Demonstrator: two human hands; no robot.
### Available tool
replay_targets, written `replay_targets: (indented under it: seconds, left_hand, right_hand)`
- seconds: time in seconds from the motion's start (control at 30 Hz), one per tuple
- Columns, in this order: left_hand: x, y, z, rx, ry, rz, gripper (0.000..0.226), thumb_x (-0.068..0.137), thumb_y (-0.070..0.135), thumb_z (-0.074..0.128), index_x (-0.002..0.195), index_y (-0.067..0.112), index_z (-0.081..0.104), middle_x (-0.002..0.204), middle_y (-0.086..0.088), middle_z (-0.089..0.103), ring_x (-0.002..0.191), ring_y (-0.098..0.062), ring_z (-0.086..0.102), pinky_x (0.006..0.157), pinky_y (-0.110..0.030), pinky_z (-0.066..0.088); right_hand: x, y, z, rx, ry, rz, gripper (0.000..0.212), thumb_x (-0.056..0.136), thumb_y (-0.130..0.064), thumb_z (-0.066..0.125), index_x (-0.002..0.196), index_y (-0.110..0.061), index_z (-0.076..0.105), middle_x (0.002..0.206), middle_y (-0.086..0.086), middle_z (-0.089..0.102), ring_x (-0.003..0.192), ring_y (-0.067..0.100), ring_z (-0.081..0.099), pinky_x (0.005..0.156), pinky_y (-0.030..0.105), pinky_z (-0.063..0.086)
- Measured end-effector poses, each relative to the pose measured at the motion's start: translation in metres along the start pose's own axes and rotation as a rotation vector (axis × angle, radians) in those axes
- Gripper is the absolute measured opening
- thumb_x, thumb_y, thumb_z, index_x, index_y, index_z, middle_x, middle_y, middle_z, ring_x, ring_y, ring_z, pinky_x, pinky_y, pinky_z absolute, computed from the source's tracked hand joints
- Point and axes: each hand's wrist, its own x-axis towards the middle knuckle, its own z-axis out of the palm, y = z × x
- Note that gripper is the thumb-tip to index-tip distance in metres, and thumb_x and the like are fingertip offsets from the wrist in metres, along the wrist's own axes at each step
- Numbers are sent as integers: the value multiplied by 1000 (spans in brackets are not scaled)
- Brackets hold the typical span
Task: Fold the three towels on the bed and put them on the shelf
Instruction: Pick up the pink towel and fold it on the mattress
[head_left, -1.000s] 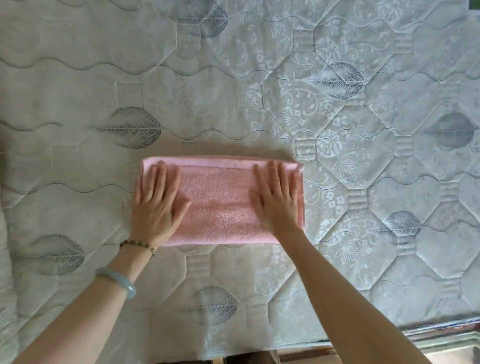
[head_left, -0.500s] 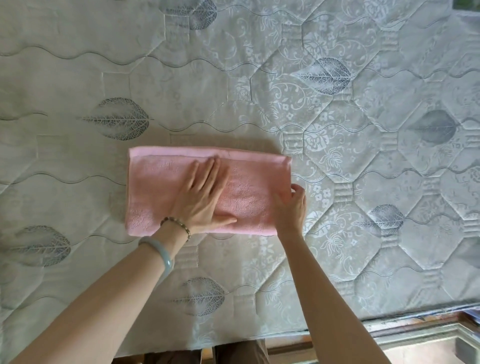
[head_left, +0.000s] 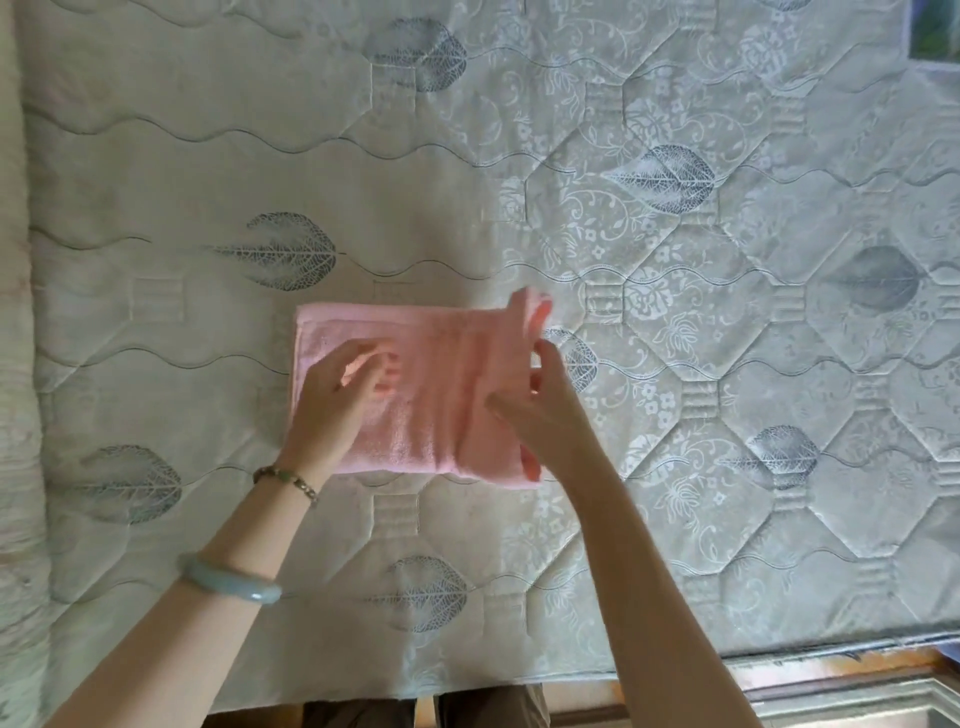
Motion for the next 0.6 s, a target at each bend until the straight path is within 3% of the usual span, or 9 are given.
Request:
replay_targets:
  seconds: [0.1, 0.2, 0.23, 0.3, 0.37, 0.47, 0.53, 0.6]
  left_hand:
    - [-7, 14, -14, -186, -221, -126, 32, 93, 34, 51, 112, 11, 64, 98, -7, 74, 91, -24, 72, 76, -32, 60]
    - [-6, 22, -28, -186, -315, -169, 49, 82, 55, 55, 108, 16, 65, 92, -6, 74, 76, -21, 71, 61, -29, 58]
    - [-4, 20, -33, -138, -314, -169, 49, 80, 57, 59, 107, 15, 65, 87, -9, 72, 66, -22, 69, 52, -28, 55]
    - [0, 10, -42, -47, -244, -168, 29, 88, 39, 63, 102, 14, 63, 73, -15, 65, 52, -23, 62, 39, -27, 47]
    - [6, -4, -51, 12, -85, -173, 6, 92, 17, 60, 98, 19, 60, 73, -9, 62, 64, -21, 64, 51, -27, 48]
    - [11, -16, -60, 166, 5, -126, 14, 95, 11, 49, 107, 20, 51, 85, -4, 58, 78, -19, 57, 66, -28, 44]
    - [13, -21, -63, 253, -44, -89, 28, 100, 16, 42, 127, 23, 41, 100, -2, 57, 88, -19, 56, 74, -33, 45]
    - [13, -24, -61, 296, -94, -78, 41, 101, 19, 38, 140, 26, 29, 113, 2, 54, 99, -19, 55, 80, -35, 43]
  right_hand:
    - [-4, -21, 52, -111, 18, -93, 68, 82, -14, 59, 141, -24, 25, 105, 4, 62, 87, 21, 62, 74, 35, 53]
    - [0, -25, 104, -131, 40, -148, 77, 84, -12, 57, 146, -25, 14, 121, 6, 57, 93, 22, 59, 70, 28, 52]
    - [2, -25, 117, -127, 10, -142, 81, 84, -9, 57, 148, -25, 10, 127, 6, 51, 97, 22, 56, 70, 26, 51]
    - [6, -26, 137, -117, -94, -132, 82, 82, -5, 54, 149, -22, 10, 135, 8, 43, 110, 26, 50, 81, 31, 47]
    - [4, -25, 144, -155, -123, -248, 61, 82, -8, 50, 140, -15, 33, 126, 9, 47, 108, 27, 49, 88, 37, 44]
    - [14, -7, 140, -523, 292, -614, 39, 81, -15, 45, 114, -7, 64, 121, 19, 59, 112, 37, 54, 95, 47, 44]
    - [31, 9, 132, -697, 425, -680, 45, 82, -14, 51, 125, -7, 59, 137, 23, 51, 130, 40, 44, 107, 49, 33]
    - [47, 23, 125, -798, 374, -640, 56, 87, -20, 50, 141, -11, 42, 149, 20, 36, 141, 35, 28, 114, 51, 20]
